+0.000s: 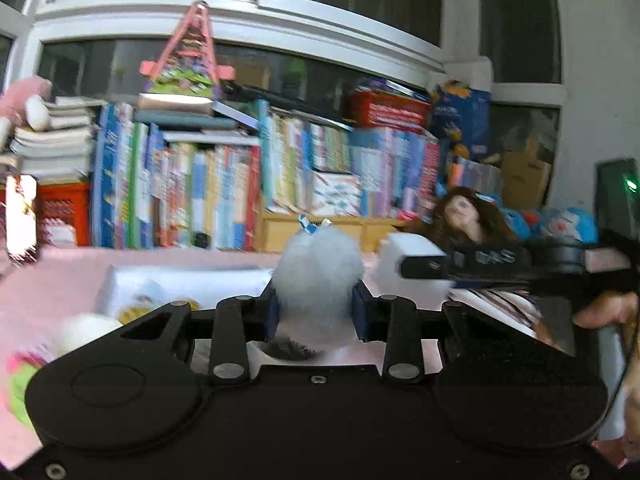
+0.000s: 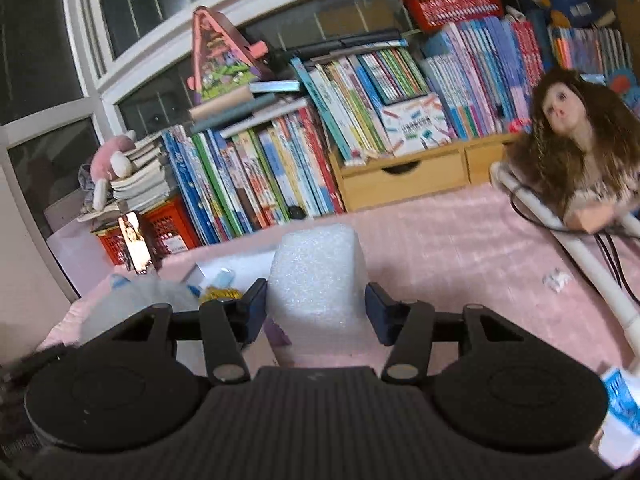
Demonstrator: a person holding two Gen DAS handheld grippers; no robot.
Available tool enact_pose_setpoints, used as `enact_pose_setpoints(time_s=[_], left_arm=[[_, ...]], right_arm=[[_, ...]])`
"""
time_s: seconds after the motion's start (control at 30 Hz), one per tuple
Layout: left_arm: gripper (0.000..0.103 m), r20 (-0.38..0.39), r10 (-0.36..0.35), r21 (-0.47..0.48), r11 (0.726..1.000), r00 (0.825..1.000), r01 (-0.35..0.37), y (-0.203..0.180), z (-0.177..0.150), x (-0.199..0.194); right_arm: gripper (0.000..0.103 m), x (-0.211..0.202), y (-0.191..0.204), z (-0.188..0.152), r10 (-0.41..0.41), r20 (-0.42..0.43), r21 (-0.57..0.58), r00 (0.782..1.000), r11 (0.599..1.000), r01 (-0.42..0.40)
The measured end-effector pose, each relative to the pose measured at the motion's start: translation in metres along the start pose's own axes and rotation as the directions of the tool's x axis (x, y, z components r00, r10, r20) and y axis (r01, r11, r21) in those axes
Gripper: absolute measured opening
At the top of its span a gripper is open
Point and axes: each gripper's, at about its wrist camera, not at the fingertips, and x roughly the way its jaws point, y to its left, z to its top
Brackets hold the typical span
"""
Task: Organize soft objects
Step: 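Carry the cotton ball and foam block over the grey tray with both tools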
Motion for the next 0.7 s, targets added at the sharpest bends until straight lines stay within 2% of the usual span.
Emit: enact_pose_setpoints(time_s=[0.07, 0.17, 0.33, 0.5, 0.6, 0.7], left_arm=[[0.033, -0.012, 0.029, -0.008, 1.0, 1.0, -0.029, 0.017, 0.019, 0.004], [0.033, -0.06, 0.031, -0.063, 0.997, 0.998, -0.035, 0.046, 0.043, 0.015], [0.033, -0.158, 0.054, -0.122, 0.99, 0.986, -0.074, 0.091, 0.069, 0.054], [0.033, -0.315, 0.049, -0.215, 0.969, 0.948, -0.122, 0.135, 0.078, 0.113], [0.033, -0.374, 0.044, -0.243, 0.959, 0.927, -0.143, 0.152, 0.074, 0.143], [0.033, -0.411, 0.04, -0.257, 0.954, 0.911, -0.158, 0.162, 0.071, 0.166]], right_arm=[[0.056, 0.006, 0.005, 0.008, 0.014, 0.005, 0.002, 1.0, 1.0, -0.014], [0.056, 0.019, 0.014, 0.022, 0.033, 0.0, 0.006, 0.999, 0.999, -0.033], [0.056, 0.051, 0.033, 0.041, 0.06, -0.015, -0.002, 0.998, 0.998, -0.06], [0.056, 0.1, 0.042, 0.055, 0.113, -0.085, 0.048, 0.99, 0.993, -0.109], [0.056, 0.133, 0.045, 0.056, 0.129, -0.151, 0.069, 0.98, 0.99, -0.12], [0.056, 0.164, 0.043, 0.052, 0.159, -0.226, 0.106, 0.961, 0.985, -0.138]])
